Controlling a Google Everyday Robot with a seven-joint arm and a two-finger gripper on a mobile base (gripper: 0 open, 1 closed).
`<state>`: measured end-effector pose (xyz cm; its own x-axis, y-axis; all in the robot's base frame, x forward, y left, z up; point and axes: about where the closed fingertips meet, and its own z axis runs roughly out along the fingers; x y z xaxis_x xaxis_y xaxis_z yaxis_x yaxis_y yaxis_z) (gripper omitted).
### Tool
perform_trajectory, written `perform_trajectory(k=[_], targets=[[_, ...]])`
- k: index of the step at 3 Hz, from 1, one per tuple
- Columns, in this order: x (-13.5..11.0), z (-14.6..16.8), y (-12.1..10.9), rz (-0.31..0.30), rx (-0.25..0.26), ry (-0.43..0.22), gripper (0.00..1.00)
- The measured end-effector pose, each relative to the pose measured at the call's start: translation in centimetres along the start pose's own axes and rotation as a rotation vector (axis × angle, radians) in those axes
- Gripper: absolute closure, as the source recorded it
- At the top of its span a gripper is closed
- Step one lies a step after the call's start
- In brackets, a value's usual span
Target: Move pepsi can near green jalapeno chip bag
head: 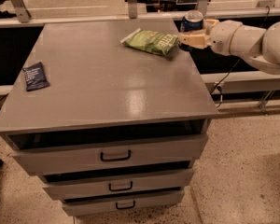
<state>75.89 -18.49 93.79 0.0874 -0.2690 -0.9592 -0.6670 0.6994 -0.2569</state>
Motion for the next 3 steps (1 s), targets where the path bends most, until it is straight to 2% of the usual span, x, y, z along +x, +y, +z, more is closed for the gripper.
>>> perform_trajectory(k=[1,3], targets=[[1.9,1.6,0.1,0.044,-0.015,0.01,0.86],[4.1,4.1,0.6,0.097,-0.04,0.026,0.39]])
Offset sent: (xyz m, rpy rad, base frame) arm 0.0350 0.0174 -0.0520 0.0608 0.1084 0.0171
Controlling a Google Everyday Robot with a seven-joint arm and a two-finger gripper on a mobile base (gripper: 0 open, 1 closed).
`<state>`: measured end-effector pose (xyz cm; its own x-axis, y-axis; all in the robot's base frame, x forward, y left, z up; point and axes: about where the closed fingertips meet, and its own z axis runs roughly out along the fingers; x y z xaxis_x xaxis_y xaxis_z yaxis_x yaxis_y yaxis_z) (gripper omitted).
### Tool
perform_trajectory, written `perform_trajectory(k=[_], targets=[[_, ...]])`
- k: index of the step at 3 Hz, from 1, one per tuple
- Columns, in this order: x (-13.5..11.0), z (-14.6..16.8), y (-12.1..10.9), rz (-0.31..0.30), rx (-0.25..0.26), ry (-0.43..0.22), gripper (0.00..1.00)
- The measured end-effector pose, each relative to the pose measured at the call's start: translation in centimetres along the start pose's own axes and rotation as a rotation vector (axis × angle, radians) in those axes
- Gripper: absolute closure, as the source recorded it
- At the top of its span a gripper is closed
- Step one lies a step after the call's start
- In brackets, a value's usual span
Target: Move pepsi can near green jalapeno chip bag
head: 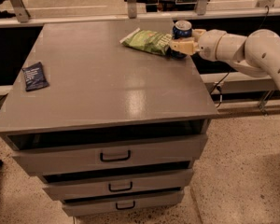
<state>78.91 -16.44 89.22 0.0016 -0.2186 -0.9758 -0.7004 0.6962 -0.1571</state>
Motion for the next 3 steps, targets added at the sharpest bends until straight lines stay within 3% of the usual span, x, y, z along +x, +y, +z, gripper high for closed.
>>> perform_trajectory(k=[1,2,3], targets=[[0.6,0.7,0.2,0.015,-0.008,0.004,0.15],[0.8,1.1,0.3,0.024,-0.015,0.009,0.0],[0.6,0.0,0.2,0.027,-0.004,0.012,0.0]])
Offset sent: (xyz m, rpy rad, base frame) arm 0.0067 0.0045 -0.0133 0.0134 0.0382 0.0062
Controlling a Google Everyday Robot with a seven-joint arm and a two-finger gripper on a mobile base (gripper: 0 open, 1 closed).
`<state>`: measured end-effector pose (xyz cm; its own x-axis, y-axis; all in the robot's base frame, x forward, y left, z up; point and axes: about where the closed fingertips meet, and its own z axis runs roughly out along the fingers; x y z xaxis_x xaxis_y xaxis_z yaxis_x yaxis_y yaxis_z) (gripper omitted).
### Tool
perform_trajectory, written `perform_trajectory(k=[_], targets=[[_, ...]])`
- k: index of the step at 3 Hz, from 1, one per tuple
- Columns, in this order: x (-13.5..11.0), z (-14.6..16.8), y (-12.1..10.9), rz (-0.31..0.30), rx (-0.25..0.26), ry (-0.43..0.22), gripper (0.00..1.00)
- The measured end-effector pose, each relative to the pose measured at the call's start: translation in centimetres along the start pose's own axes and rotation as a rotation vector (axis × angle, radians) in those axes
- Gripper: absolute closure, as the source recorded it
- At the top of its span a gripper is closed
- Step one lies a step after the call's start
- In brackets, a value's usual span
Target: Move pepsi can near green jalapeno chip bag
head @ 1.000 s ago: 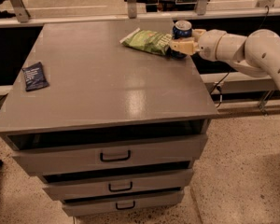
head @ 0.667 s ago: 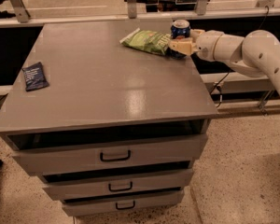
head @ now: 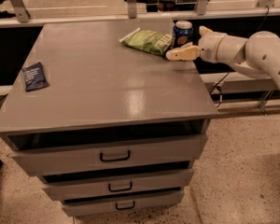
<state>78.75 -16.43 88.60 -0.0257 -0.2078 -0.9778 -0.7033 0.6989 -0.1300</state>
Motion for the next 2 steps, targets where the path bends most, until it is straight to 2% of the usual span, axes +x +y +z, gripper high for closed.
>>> perform_trajectory(k=[1,2], targets=[[-0.2,-1.2,-0.1,0.001,0.011,0.003,0.0],[-2.7,-6.2,1.0,-0.043,-0.023,0.021,0.0]])
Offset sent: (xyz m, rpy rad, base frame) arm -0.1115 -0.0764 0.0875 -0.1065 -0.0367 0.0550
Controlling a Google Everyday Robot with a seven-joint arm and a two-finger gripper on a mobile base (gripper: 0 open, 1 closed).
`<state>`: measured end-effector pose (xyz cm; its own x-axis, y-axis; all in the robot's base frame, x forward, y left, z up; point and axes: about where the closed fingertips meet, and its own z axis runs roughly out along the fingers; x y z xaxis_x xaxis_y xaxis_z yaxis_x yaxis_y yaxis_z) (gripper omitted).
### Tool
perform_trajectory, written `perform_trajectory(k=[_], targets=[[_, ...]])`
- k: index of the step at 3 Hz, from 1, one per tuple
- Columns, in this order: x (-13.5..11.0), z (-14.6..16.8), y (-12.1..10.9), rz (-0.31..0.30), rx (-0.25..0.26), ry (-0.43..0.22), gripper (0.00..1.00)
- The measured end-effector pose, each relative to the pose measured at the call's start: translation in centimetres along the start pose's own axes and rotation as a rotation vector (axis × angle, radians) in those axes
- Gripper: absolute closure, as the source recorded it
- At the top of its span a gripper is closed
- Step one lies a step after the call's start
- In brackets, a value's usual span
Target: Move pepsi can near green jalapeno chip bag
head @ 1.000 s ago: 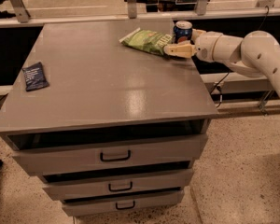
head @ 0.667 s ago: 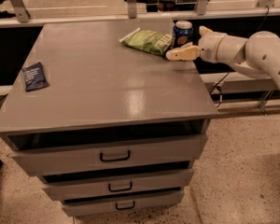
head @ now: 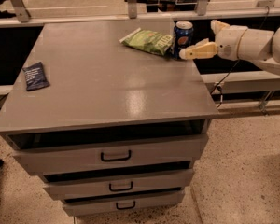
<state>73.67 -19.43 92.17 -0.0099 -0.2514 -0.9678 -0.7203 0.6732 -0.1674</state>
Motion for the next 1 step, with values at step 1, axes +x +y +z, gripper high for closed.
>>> perform_trajectory(k=[1], targets=[[-0.01,0.02,-0.01,0.0,0.001,0.0,0.0]])
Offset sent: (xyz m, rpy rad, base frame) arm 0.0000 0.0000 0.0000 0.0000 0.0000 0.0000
